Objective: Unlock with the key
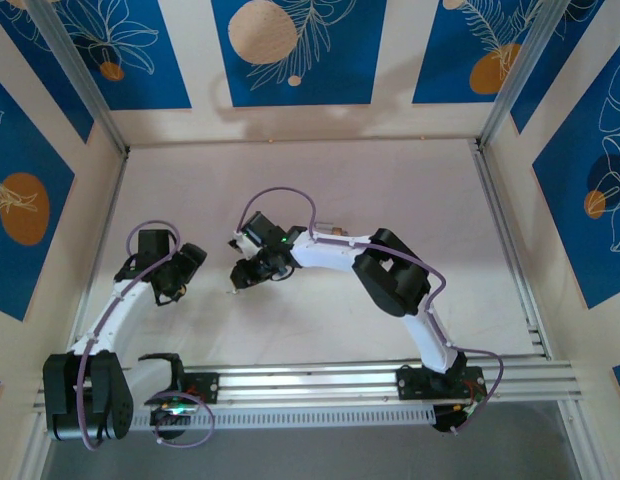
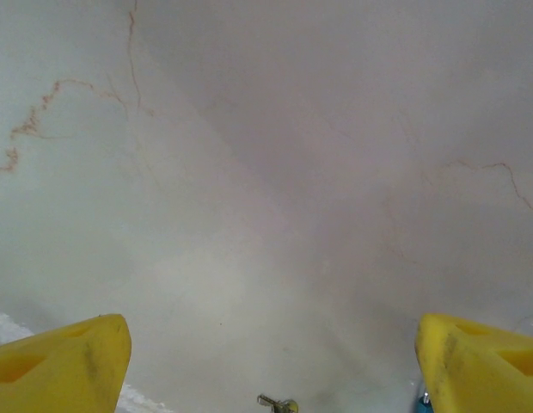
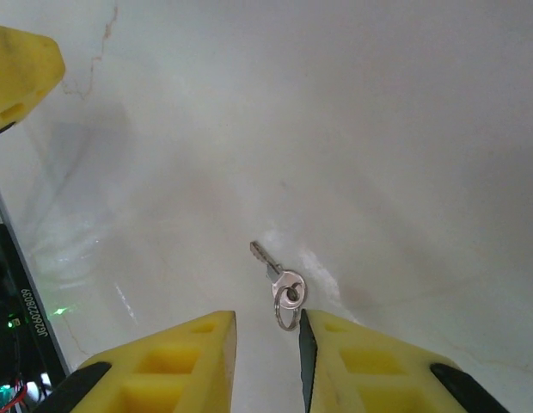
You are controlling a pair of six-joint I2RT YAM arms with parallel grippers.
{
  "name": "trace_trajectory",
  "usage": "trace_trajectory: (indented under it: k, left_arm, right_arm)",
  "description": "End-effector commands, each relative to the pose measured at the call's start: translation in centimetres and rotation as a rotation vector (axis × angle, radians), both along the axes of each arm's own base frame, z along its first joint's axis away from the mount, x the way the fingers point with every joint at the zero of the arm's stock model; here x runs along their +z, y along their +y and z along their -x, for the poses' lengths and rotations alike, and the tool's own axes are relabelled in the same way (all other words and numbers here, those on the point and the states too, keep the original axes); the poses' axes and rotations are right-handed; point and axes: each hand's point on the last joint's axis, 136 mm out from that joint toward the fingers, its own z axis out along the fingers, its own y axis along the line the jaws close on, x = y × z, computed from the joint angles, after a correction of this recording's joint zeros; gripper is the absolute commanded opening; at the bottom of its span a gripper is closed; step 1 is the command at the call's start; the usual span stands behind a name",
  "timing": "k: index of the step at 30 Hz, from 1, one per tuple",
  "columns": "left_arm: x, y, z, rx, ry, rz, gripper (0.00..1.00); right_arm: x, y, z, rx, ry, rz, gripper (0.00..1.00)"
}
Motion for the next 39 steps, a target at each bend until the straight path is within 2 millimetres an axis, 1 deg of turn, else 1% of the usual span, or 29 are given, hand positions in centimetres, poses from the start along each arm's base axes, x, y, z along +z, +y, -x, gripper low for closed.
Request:
trace_trajectory:
  k: [1,3,6,12,17,24,28,33,39]
  left_arm:
    - [0.0,0.1,0.0,0.017,-0.016,0.023,0.85]
    - [0.0,0.2,0.0,0.019,-0.014,0.021,0.85]
    - [-0.2,0.4,0.1,0.028,-0.007,0.013,0.85]
    - [-0.3,0.3,0.1,0.025,-0.006,0.02,0.85]
    - [-0.4,0.3,0.2,0.024,-0.003,0.022,0.86]
    - [-0.6,0.2,0.3,0.025,0.0,0.028,0.86]
    - [-0.6,0.3,0.3,0.027,-0.002,0.03,0.86]
    - [-0.6,0.3,0.2,0.026,-0.004,0.036,0.86]
    - [-0.7,0.3,0.3,0.026,-0.003,0.041,0.86]
  right_arm:
    - [0.2,-0.7,-0.5,-0.036,-0.003,0.013,0.31]
    - [-0.1,-0.6,-0.5,-0.034,0.004,0.014,0.33]
    - [-0.5,-0.2,-0.2,-0.018,0.022,0.017,0.33]
    - [-1.3,0.6,0.6,0.013,0.017,0.038,0.31]
    - [-1.0,0.8,0.7,0.02,0.011,0.035,0.31]
    - [-1.7,1.0,1.1,0.031,0.011,0.056,0.31]
    - [-2.1,1.0,0.7,0.014,0.015,0.07,0.31]
    - [-2.1,0.9,0.5,0.015,0.001,0.082,0.3]
    - [-2.4,0.9,0.7,0.017,0.004,0.086,0.23]
